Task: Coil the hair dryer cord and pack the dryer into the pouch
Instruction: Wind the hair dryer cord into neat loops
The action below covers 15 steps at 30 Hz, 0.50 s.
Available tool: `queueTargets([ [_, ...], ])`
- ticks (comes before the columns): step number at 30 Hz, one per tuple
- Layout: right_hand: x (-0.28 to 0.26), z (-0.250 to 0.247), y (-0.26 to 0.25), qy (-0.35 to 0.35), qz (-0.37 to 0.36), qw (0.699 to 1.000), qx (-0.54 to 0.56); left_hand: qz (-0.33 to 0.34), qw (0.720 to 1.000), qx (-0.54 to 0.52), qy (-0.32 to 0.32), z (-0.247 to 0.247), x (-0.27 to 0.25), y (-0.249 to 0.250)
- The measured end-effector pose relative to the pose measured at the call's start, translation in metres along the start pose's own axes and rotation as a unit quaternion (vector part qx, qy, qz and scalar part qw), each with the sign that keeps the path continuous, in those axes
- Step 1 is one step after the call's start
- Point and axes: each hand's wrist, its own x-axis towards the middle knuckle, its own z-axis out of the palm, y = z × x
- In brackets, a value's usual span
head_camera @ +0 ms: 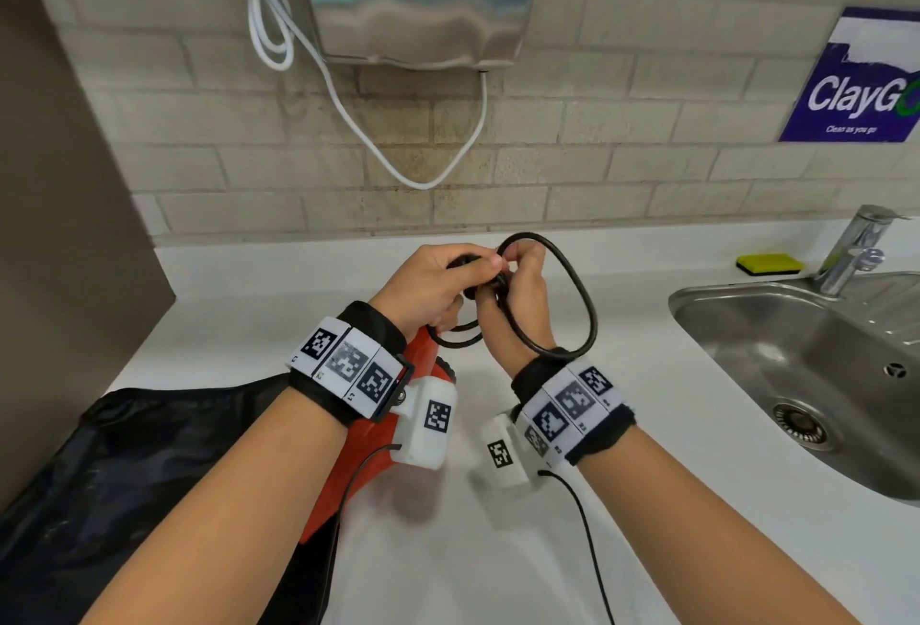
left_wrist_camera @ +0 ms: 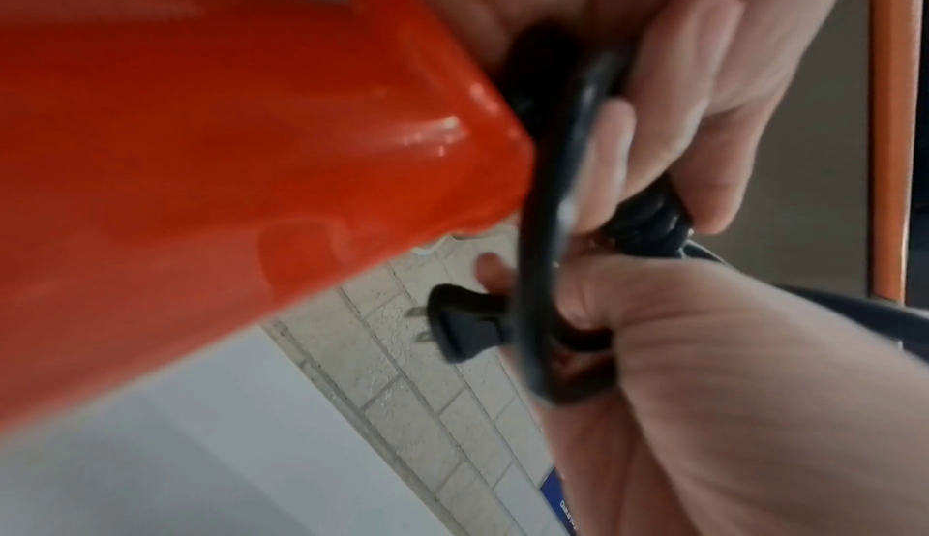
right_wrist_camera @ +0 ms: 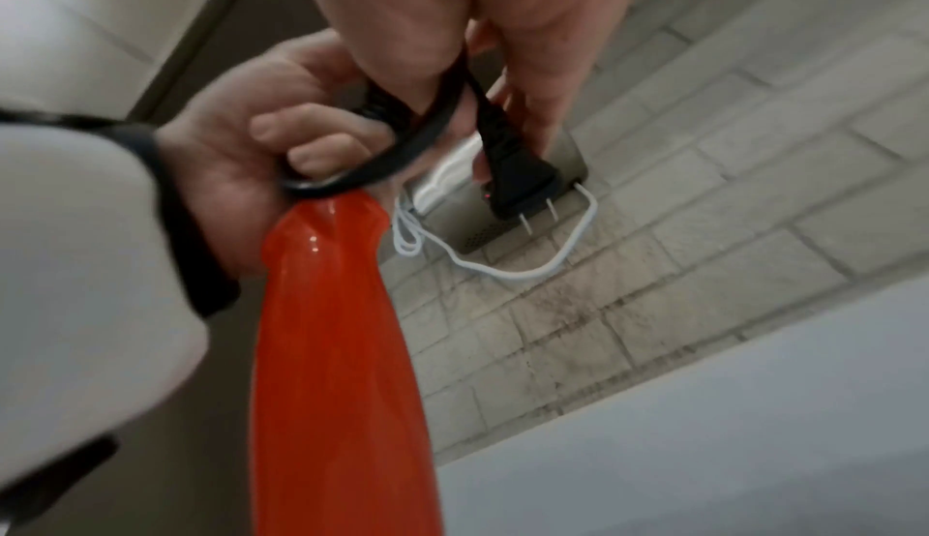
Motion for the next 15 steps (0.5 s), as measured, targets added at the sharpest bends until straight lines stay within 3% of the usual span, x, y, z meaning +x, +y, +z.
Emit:
queueTargets([
  [5, 0.009, 0.002, 0.005, -0.052, 0.088, 0.993, -0.06, 0.028, 0.999, 0.012, -0.029, -0.005, -0.002, -0.003],
  [10, 0.015, -0.003, -0.005, -0.07, 0.066, 0.991, -0.097, 0.057, 0.998, 0.016, -0.025, -0.007, -0.003, 0.0],
  [15, 0.016, 0.0, -0.011, -0.075, 0.079, 0.991, -0.075, 0.046, 0.999, -0.006, -0.011, -0.01, -0.005, 0.003],
])
